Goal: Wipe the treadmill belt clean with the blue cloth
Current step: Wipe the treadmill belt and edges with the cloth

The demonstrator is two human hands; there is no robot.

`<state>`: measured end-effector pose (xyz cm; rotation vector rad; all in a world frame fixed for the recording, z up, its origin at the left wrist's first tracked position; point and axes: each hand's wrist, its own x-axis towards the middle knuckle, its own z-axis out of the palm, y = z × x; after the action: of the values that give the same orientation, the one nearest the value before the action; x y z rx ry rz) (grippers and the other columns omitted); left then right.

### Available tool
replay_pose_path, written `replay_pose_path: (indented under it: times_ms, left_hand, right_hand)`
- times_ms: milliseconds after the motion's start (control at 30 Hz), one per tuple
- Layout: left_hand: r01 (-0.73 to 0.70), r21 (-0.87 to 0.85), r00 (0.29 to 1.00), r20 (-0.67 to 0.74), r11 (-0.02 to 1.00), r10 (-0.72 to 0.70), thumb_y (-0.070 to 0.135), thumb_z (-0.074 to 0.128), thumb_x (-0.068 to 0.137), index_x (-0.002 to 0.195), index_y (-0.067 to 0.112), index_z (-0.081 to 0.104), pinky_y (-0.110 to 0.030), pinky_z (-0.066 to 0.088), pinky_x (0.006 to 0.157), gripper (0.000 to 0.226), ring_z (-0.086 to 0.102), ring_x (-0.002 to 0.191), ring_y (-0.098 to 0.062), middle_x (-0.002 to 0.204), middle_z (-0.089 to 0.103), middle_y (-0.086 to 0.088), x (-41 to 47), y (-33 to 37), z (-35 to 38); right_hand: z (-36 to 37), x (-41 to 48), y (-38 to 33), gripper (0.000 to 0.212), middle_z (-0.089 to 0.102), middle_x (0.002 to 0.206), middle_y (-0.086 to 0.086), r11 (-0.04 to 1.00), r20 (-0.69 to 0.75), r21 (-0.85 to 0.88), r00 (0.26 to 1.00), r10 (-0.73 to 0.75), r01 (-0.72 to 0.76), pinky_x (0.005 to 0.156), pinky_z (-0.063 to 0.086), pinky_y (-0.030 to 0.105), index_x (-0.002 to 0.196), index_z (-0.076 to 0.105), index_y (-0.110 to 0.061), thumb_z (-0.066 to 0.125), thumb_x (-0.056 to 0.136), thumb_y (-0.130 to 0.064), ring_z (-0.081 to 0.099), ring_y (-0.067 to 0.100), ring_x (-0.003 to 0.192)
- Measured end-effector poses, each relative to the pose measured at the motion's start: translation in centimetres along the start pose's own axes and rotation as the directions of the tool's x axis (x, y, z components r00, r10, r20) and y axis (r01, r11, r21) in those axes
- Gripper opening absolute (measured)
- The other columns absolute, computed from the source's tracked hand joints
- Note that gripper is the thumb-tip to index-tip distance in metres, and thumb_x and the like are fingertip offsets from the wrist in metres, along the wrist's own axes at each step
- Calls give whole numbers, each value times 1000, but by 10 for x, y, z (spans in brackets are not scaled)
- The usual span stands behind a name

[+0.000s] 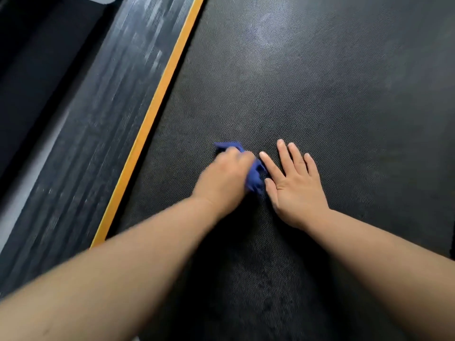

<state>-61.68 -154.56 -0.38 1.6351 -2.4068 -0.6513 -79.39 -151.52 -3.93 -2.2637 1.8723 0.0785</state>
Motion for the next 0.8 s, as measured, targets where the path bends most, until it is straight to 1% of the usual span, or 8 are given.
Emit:
replay_pose_path:
  times_ms: [133,233,300,400,500,600,667,800]
  left_hand:
    - [330,124,913,-292,936,-284,13,54,85,116,14,55,-47,42,81,31,50,99,-41,111,49,-21,39,-93,-52]
    - [435,110,870,-307,894,-386,11,53,86,115,7,52,-45,36,84,29,48,101,-42,113,48,-24,35,-87,-34]
    - [385,51,891,-282,922,-356,15,58,83,112,9,55,-44,37,83,30,50,99,-40,109,52,-21,27,-48,-12]
    - [95,31,988,-126,995,-90,19,64,79,114,10,58,-43,45,77,37,53,95,-37,104,55,-18,13,3,8]
    - [-31,84,999,-28,996,33,25,58,85,118,17,54,-46,48,81,35,51,99,-34,109,52,-14,25,-17,-7]
    - [193,190,960,-238,963,-145,18,54,87,109,14,58,-46,43,77,23,51,96,-40,103,52,-21,50,-82,-45]
    - [335,186,912,-310,924,-268,13,52,88,112,9,56,-45,38,78,25,49,98,-42,108,51,-25,56,-103,-52]
    - [253,86,948,-221,964,-230,22,55,86,112,19,58,-43,44,78,26,53,98,-35,107,54,-16,47,-40,-16]
  right_hand:
    - [-1,-1,-2,57,19,157,9,999,1,24,1000,21,-21,115,10,48,146,30,-31,26,92,-46,17,29,144]
    - [-2,-1,-2,59,15,158,8,999,39,38,999,14,-16,115,8,47,147,27,-29,24,91,-46,14,28,145]
    - [-3,0,-1,65,9,159,6,998,58,53,998,16,-19,116,4,44,150,21,-23,22,90,-49,6,23,146]
    - [-6,0,1,85,4,159,6,997,67,76,997,-26,21,117,2,43,151,12,-12,25,81,-59,-5,15,144]
    - [-14,1,20,107,1,159,13,999,84,28,996,22,-25,117,4,48,151,8,-8,28,69,-75,-3,23,146]
    - [-23,5,43,129,-12,157,16,975,119,-46,968,220,-216,114,-6,50,150,-6,-7,24,59,-94,-12,28,145]
    - [-23,5,46,132,-23,155,13,969,175,-26,953,247,-246,113,-12,50,148,-15,-9,25,56,-95,-24,25,143]
    - [-22,7,44,136,-27,154,12,974,189,-14,956,225,-226,113,-12,51,148,-17,-9,17,50,-98,-26,24,142]
